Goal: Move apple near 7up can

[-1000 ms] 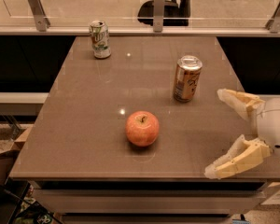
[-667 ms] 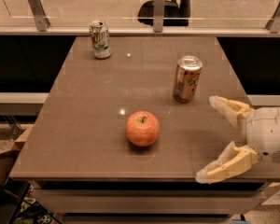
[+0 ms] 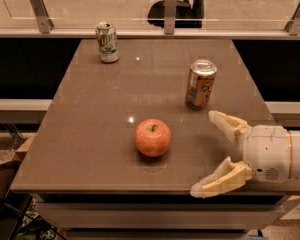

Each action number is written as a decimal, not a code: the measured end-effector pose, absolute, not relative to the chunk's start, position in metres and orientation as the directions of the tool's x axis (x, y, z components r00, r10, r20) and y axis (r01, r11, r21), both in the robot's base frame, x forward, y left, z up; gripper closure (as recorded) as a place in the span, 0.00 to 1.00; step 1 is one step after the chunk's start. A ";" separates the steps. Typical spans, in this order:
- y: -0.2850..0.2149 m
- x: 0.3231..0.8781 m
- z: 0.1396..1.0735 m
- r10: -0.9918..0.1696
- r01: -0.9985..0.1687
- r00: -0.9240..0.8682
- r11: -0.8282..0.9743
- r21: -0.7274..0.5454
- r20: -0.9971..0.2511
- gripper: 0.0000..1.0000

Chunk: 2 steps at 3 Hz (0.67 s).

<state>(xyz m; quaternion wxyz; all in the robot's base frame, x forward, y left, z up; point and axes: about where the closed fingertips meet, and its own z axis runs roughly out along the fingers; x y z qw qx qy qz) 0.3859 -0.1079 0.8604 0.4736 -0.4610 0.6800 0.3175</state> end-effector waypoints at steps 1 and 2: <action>-0.090 0.393 0.855 -0.267 -0.931 -0.108 0.364 0.003 -0.958 0.00; -0.072 0.399 0.855 -0.216 -0.938 -0.076 0.346 -0.003 -0.973 0.00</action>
Offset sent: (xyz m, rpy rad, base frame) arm 0.0221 0.0538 -0.0074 0.1942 -0.0738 0.0480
